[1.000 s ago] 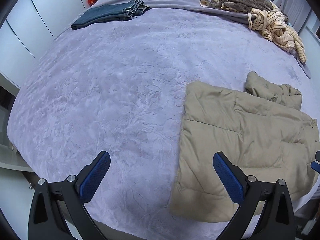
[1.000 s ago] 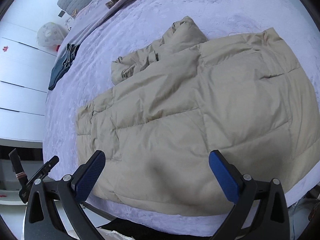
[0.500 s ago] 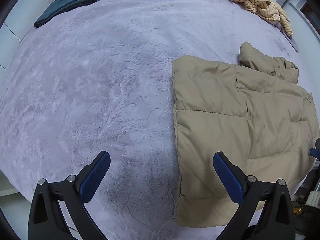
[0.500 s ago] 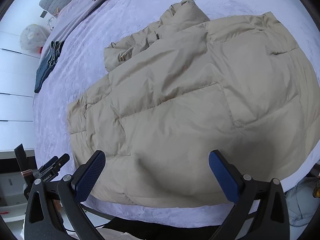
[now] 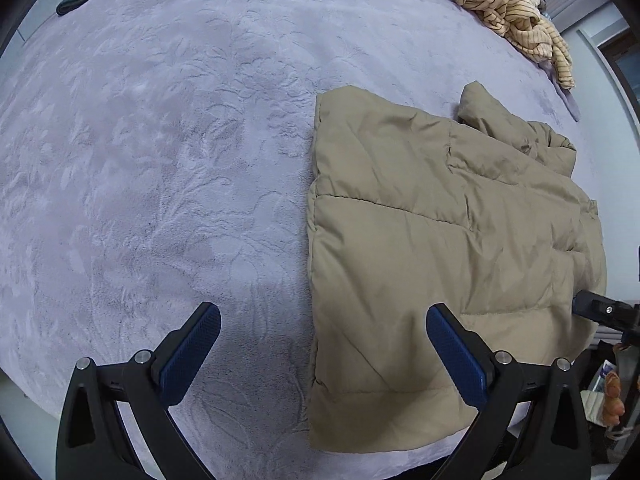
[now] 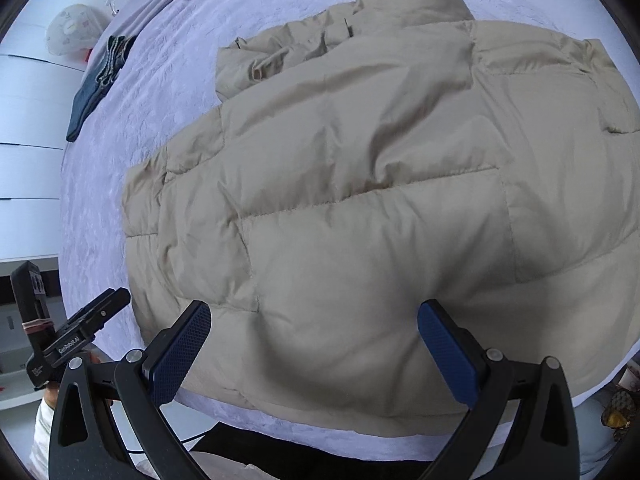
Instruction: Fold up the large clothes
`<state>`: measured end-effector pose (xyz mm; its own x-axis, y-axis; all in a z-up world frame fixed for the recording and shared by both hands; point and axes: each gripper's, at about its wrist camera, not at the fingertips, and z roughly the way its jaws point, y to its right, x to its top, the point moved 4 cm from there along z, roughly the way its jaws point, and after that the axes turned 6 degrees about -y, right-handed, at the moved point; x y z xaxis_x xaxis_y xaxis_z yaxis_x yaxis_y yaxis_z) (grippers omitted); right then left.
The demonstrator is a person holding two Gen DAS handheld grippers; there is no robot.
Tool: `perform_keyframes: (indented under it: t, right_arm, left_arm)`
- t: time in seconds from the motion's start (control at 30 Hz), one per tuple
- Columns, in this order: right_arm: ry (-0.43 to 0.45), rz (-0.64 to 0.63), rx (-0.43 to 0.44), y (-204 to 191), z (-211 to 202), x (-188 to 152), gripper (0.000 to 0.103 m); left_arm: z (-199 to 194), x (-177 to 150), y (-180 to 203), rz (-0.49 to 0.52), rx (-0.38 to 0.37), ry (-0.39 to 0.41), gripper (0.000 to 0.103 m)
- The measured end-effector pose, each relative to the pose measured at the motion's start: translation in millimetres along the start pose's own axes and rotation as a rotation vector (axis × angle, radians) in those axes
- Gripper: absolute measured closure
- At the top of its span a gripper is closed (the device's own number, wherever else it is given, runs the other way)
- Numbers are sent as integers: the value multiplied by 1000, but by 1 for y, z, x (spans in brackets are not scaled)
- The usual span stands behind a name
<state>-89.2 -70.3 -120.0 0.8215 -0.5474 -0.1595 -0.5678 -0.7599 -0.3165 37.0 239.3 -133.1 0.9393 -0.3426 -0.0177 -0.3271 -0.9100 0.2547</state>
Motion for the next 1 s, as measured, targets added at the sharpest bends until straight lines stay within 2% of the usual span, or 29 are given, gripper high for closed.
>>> perform_keyframes:
  t: [0.17, 0.3, 0.43, 0.53, 0.6, 0.7, 0.77, 0.8, 0.83, 0.87, 0.93, 0.97, 1.0]
  right_arm:
    - [-23, -16, -25, 1, 7, -1, 0]
    - [-35, -21, -41, 1, 12, -1, 0]
    - [-53, -43, -72, -1, 16, 1, 0]
    - [-56, -45, -87, -1, 19, 0, 0]
    - [-60, -47, -98, -2, 21, 0, 0]
    - [-77, -56, -111, -2, 19, 0, 0]
    - [-89, -61, -89, -6, 12, -1, 0]
    - [-77, -68, -77, -9, 6, 0, 0]
    - [-60, -75, -77, -8, -1, 0, 0]
    - [-37, -79, -82, -6, -9, 0, 0]
    - [21, -67, -100, 2, -22, 2, 0]
    - [56, -53, -113, 9, -27, 4, 10]
    - [82, -41, -119, 14, -30, 7, 24]
  left_arm:
    - [11, 7, -13, -24, -153, -26, 0]
    - [46, 9, -13, 28, -280, -145, 0]
    - [73, 15, 5, 79, -388, -212, 0]
    - [81, 25, 31, 126, -473, -226, 0]
    - [86, 29, 49, 157, -495, -236, 0]
    - [101, 32, 63, 202, -447, -267, 0]
    - [104, 33, 62, 202, -454, -274, 0]
    - [103, 33, 61, 199, -466, -272, 3]
    - [100, 34, 60, 208, -471, -265, 20]
    - [98, 34, 60, 215, -486, -267, 44]
    - [92, 34, 59, 189, -542, -272, 64]
    - [85, 35, 60, 190, -542, -259, 68]
    - [80, 34, 61, 194, -532, -248, 70]
